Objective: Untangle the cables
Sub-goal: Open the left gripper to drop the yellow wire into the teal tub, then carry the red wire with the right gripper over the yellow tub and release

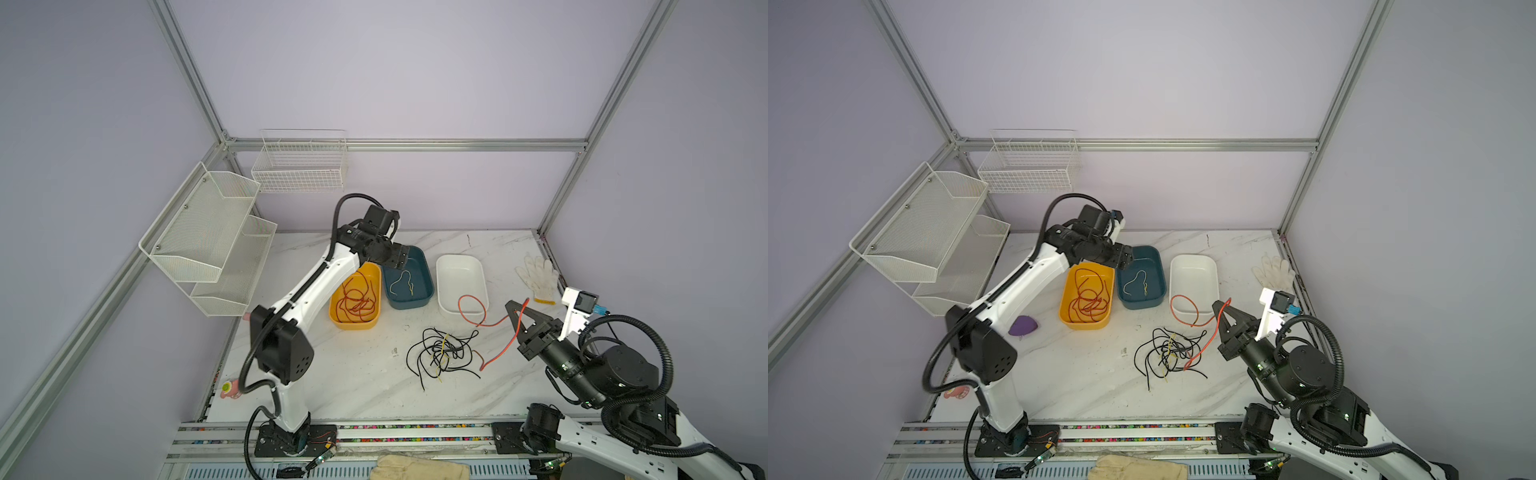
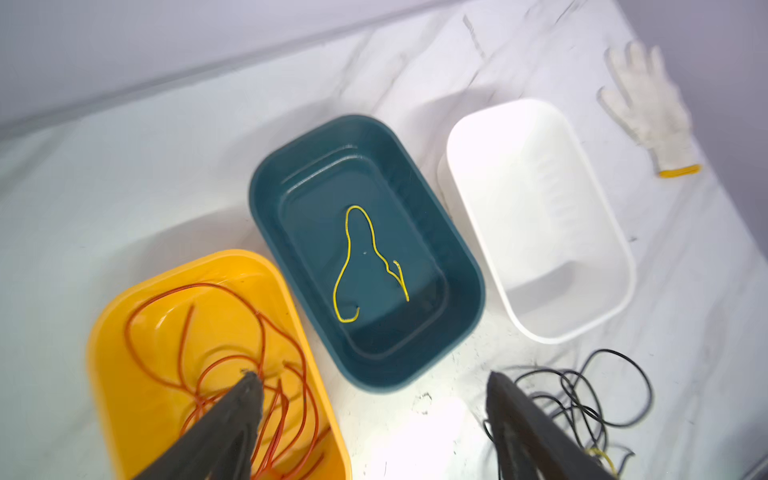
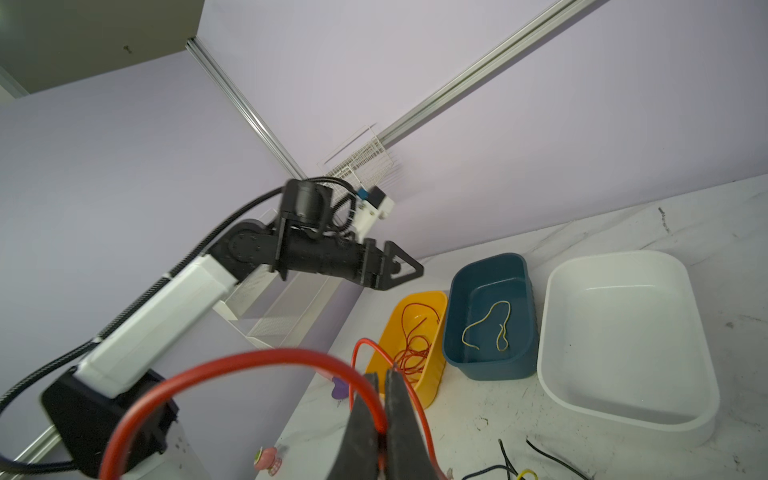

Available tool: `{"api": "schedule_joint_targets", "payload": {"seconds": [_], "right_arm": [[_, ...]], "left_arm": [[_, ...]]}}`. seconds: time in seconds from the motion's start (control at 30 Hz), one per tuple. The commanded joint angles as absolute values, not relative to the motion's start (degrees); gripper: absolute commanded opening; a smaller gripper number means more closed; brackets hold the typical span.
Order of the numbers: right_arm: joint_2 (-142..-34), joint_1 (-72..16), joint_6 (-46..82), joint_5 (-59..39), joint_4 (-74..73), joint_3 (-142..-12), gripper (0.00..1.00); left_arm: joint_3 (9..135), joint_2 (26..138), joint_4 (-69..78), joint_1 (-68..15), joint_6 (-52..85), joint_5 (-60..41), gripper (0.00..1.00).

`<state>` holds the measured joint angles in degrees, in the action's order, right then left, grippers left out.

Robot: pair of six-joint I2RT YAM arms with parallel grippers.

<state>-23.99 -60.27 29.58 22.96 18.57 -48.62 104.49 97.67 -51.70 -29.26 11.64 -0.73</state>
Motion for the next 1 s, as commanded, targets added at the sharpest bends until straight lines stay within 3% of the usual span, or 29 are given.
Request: {"api": "schedule_joint_targets", "payload": {"seconds": [0.0, 0.07, 0.27, 0.57, 0.77, 0.97], "right_arm": [[-27.21, -60.05, 28.65, 19.36, 15.12, -47.35, 0.0], [-30.38, -60.03, 28.17, 18.29, 13.94, -47.27, 0.0], [-41.05, -59.96, 25.64, 16.4, 8.77, -48.29, 0.0], [-62.77, -59.78, 24.29, 13.78, 1.38, -54.72, 0.0], [-75.7, -56.79, 24.08, 10.51, 0.11, -62.74, 0.0], [-89.59, -52.97, 24.52, 5.31, -3.59, -70.65, 0.0]], "left_arm": [[92.71, 84.66, -47.45, -29.16, 13.84, 1.99, 0.91], [84.99, 75.9, -44.66, -29.12, 14.91, 3.88, 1.0], [64.17, 51.35, -38.92, -29.17, 17.86, 10.48, 1.0], [45.32, 24.92, -39.26, -29.17, 21.05, 18.95, 1.0], [37.42, 16.11, -35.37, -29.19, 21.07, 21.83, 1.0], [37.31, 17.91, -36.46, -29.18, 22.59, 23.99, 1.0]]}}
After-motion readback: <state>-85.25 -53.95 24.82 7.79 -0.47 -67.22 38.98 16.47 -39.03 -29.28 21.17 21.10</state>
